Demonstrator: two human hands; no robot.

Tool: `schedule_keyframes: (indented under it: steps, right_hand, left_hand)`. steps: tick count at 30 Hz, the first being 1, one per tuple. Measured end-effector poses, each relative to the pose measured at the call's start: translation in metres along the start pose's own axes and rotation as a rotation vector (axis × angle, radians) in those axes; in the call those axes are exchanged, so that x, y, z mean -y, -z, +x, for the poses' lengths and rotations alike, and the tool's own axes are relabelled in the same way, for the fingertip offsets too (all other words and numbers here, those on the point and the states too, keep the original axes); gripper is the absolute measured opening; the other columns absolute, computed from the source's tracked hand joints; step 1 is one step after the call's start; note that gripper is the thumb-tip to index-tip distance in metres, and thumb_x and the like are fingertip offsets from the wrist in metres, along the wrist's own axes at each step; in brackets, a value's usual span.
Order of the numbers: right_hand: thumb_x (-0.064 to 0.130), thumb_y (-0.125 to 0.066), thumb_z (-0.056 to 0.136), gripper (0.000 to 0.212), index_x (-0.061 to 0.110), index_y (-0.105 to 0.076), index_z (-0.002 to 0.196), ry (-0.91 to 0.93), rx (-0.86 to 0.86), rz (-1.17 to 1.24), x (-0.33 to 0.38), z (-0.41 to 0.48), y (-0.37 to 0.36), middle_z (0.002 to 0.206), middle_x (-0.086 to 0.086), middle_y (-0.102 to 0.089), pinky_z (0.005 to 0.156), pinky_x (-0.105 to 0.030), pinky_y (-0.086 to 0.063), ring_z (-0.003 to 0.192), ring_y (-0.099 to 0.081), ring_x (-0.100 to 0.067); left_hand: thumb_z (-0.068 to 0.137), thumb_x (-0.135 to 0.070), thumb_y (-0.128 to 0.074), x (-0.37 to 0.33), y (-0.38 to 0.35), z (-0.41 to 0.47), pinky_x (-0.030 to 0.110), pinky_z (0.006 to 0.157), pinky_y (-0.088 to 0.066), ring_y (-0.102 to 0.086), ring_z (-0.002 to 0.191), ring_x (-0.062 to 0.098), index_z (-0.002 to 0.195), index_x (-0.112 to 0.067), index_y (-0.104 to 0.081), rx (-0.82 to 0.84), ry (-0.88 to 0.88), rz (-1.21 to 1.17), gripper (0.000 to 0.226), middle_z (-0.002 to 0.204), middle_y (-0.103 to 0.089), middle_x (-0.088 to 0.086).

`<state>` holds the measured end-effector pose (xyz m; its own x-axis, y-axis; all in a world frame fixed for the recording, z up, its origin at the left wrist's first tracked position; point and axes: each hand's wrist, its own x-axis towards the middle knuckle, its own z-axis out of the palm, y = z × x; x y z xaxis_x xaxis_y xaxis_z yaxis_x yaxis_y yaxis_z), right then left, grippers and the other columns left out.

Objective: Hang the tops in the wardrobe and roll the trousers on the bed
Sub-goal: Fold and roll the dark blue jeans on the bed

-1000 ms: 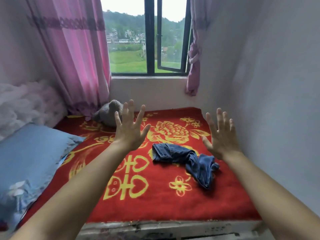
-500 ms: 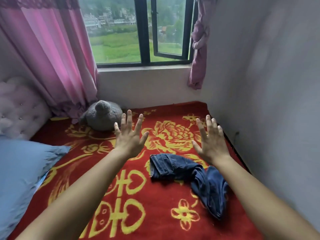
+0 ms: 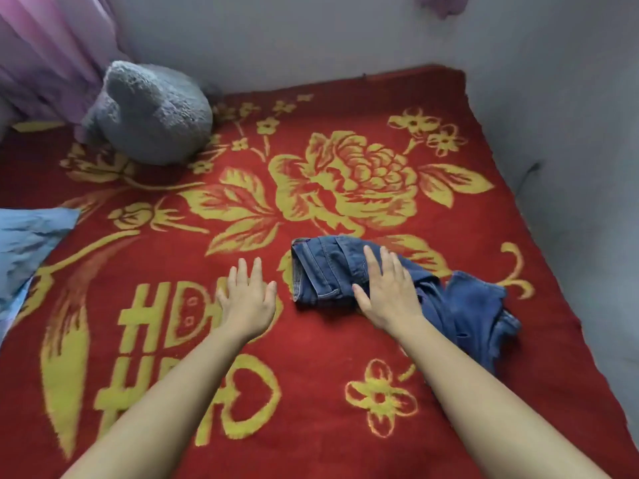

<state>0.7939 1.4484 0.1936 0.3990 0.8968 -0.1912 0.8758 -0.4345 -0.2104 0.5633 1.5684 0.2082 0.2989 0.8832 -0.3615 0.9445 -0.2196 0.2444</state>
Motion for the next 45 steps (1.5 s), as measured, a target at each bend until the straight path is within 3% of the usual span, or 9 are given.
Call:
schedule_keyframes:
  steps: [11, 15, 19, 22, 25, 28, 37, 42, 45]
  right_hand:
    - [0.057, -0.051, 0.094, 0.077, 0.025, -0.021, 0.158, 0.076, 0.192, -0.05, 0.007, 0.083, -0.221, 0.163, -0.011, -0.019, 0.116, -0.045, -0.03, 0.144, -0.028, -0.039]
    - [0.049, -0.046, 0.093, 0.066, 0.023, -0.036, 0.153, 0.053, 0.007, -0.063, 0.005, 0.082, -0.253, 0.159, -0.014, -0.031, 0.108, -0.047, -0.035, 0.137, -0.038, -0.041]
    - [0.049, -0.043, 0.097, 0.058, 0.022, -0.044, 0.149, 0.046, -0.049, 0.024, 0.011, 0.08, -0.256, 0.157, -0.013, -0.035, 0.11, -0.047, -0.032, 0.139, -0.037, -0.041]
    - [0.049, -0.038, 0.101, 0.046, 0.021, -0.061, 0.129, -0.267, -0.129, 0.421, 0.002, 0.095, -0.237, 0.133, -0.015, -0.061, 0.099, -0.041, -0.041, 0.123, -0.055, -0.037]
    - [0.044, -0.037, 0.104, 0.049, 0.009, -0.063, 0.125, -0.758, -0.288, 0.944, -0.03, 0.1, -0.214, 0.122, -0.016, -0.066, 0.099, -0.041, -0.046, 0.116, -0.059, -0.034]
    - [0.037, -0.036, 0.106, 0.048, -0.001, -0.061, 0.123, -0.888, -0.302, 0.885, -0.04, 0.06, -0.216, 0.124, -0.021, -0.064, 0.096, -0.035, -0.041, 0.118, -0.058, -0.035]
    - [0.034, -0.039, 0.106, 0.038, 0.006, -0.063, 0.114, -0.744, 0.097, 0.744, -0.009, -0.112, -0.242, 0.106, -0.011, -0.065, 0.076, -0.024, -0.032, 0.11, -0.059, -0.029]
    - [0.035, -0.056, 0.1, 0.025, 0.017, -0.072, 0.106, -0.406, 0.445, 0.683, 0.001, -0.156, -0.205, 0.099, 0.001, -0.07, 0.081, -0.027, -0.042, 0.097, -0.06, -0.012]
    - [0.038, -0.057, 0.099, 0.023, 0.025, -0.06, 0.08, -0.336, 0.438, 0.522, 0.005, -0.161, -0.155, 0.077, 0.0, -0.061, 0.069, -0.031, -0.039, 0.076, -0.055, -0.018]
  left_hand:
    - [0.099, -0.041, -0.044, 0.042, -0.205, 0.112, 0.041, 0.107, -0.037, -0.051, 0.126, 0.031, 0.131, -0.012, -0.054, 0.18, 0.221, -0.463, 0.044, 0.131, -0.06, 0.012]
    - [0.069, -0.078, -0.058, 0.036, -0.233, 0.13, 0.047, 0.109, -0.036, -0.057, 0.119, 0.025, 0.112, -0.026, -0.063, 0.118, 0.326, -0.808, 0.068, 0.119, -0.067, -0.001]
    - [0.062, -0.06, -0.075, 0.036, -0.239, 0.137, 0.047, 0.107, -0.042, -0.06, 0.119, 0.024, 0.113, -0.029, -0.07, 0.151, 0.316, -0.922, 0.061, 0.117, -0.07, -0.003]
    - [0.073, -0.048, -0.078, 0.036, -0.237, 0.135, 0.047, 0.108, -0.04, -0.059, 0.119, 0.025, 0.108, -0.026, -0.072, 0.142, 0.338, -0.901, 0.041, 0.114, -0.07, -0.001]
    - [0.081, -0.035, -0.076, 0.049, -0.232, 0.117, 0.036, 0.092, -0.048, -0.064, 0.092, 0.019, 0.088, -0.025, -0.068, 0.135, 0.243, -0.81, 0.014, 0.094, -0.07, 0.0]
    - [0.084, -0.02, -0.072, 0.069, -0.231, 0.08, 0.031, 0.062, -0.034, -0.045, 0.062, 0.013, 0.07, -0.024, -0.049, 0.093, 0.082, -0.688, 0.027, 0.065, -0.053, -0.007]
    - [0.083, -0.004, -0.072, 0.114, -0.273, -0.097, 0.024, 0.068, -0.036, -0.064, 0.085, 0.023, 0.095, -0.011, -0.067, 0.22, 0.177, -0.701, 0.014, 0.085, -0.068, 0.001]
    - [0.087, -0.02, -0.067, 0.146, -0.235, -0.142, 0.034, 0.077, -0.046, -0.065, 0.103, 0.033, 0.111, -0.022, -0.07, 0.246, 0.243, -0.403, 0.024, 0.106, -0.073, 0.008]
    - [0.089, -0.022, -0.061, 0.155, -0.168, -0.138, 0.036, 0.076, -0.048, -0.064, 0.101, 0.036, 0.113, -0.03, -0.071, 0.155, 0.247, -0.22, 0.027, 0.107, -0.072, 0.01]
